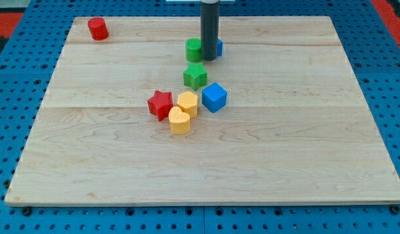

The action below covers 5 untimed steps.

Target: Move the blue triangle to the top center of the board

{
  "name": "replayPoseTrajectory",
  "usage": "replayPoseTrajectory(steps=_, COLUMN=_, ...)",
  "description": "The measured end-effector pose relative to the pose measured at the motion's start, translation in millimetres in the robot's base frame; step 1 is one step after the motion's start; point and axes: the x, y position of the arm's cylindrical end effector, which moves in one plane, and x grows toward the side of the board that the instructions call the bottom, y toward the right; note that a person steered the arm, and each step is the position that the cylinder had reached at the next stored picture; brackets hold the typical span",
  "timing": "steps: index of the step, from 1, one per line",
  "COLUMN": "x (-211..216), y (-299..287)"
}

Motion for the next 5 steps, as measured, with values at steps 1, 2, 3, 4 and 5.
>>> replayPoseTrajectory(steps=1, x=-4, y=25)
replayPoseTrajectory(steps=2, x=-32, y=24)
replayPoseTrajectory(steps=3, x=-47, y=33)
replayPoseTrajectory(steps=4, x=-62, y=38)
replayPoseTrajectory(steps=5, x=-83, y=23)
